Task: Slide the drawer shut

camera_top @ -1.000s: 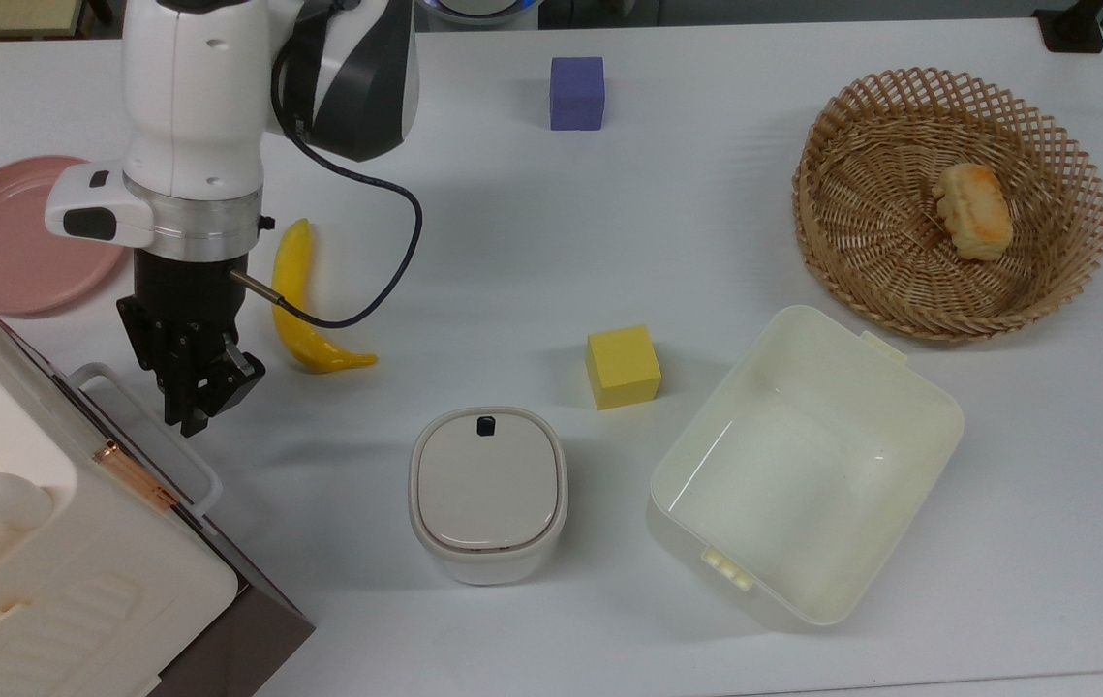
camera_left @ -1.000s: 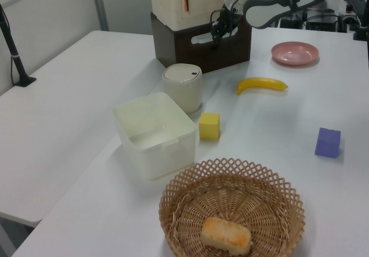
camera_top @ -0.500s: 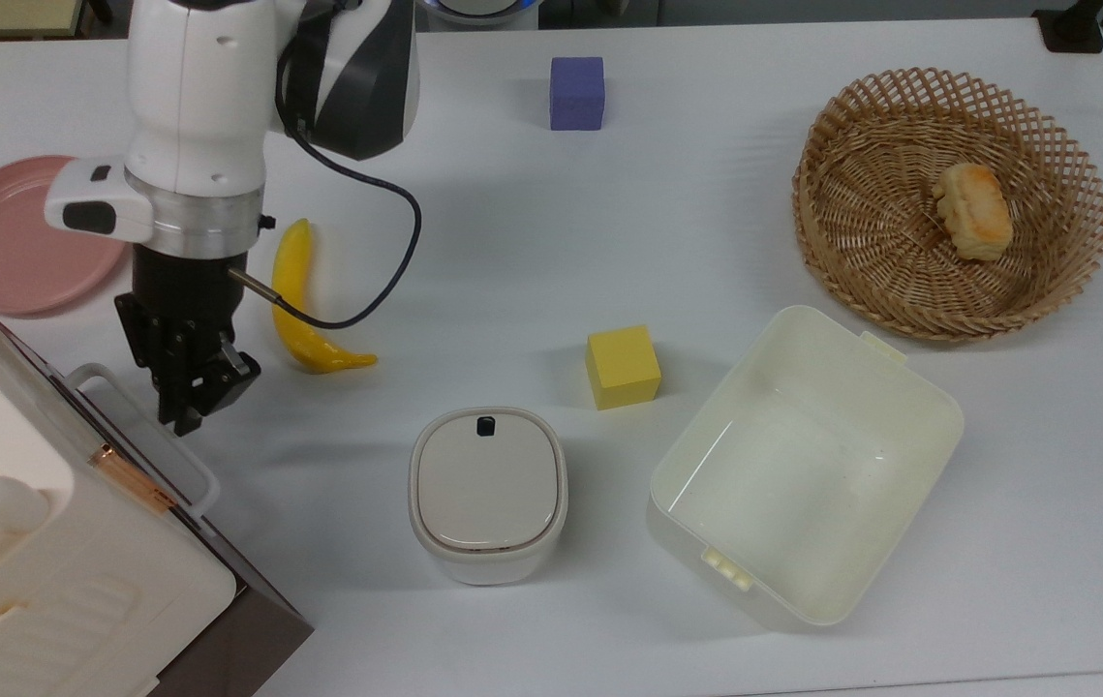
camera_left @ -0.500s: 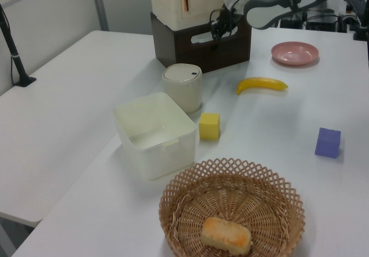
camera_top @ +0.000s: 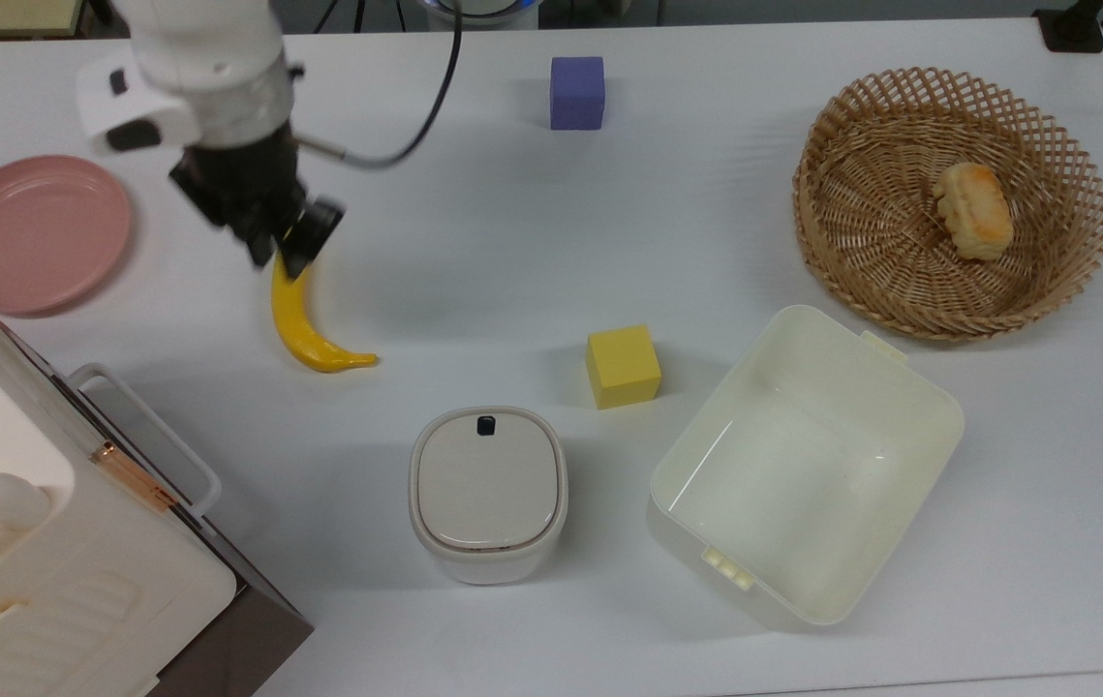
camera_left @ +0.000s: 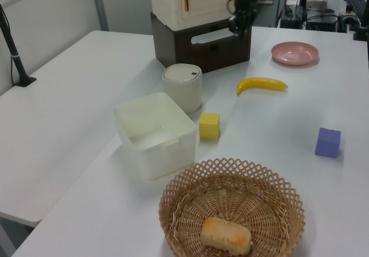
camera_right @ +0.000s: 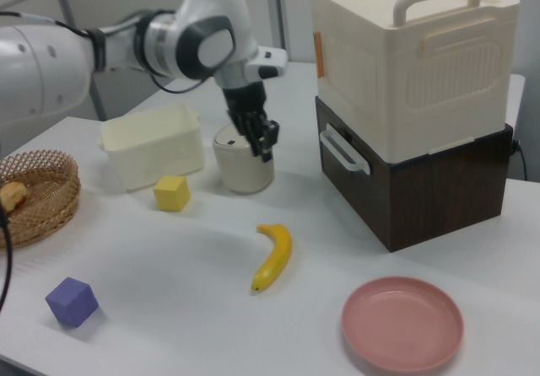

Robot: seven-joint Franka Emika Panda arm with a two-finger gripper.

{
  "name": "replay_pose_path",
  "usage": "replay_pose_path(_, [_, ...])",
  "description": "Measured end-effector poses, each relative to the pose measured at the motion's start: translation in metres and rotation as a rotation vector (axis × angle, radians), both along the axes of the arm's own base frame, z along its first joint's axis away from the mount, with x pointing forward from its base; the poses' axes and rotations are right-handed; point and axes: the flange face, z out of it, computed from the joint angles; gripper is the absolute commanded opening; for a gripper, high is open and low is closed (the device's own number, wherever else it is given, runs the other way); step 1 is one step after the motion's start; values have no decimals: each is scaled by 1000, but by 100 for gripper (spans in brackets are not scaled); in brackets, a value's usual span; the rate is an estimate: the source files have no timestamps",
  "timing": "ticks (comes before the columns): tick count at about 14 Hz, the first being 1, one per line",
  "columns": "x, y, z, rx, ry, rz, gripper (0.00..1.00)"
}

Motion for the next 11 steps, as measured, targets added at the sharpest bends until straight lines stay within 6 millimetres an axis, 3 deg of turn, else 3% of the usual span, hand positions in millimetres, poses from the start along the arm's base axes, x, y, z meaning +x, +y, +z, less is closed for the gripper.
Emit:
replay_pose_path(1, [-15,8,13,14,68,84,100])
replay_pose_path(4, [-32,27,30,26,124,174,100])
replay_pose_path(7, [-33,43,28,26,135,207,100])
replay_pose_path(11, [-33,49,28,25,134,216,100])
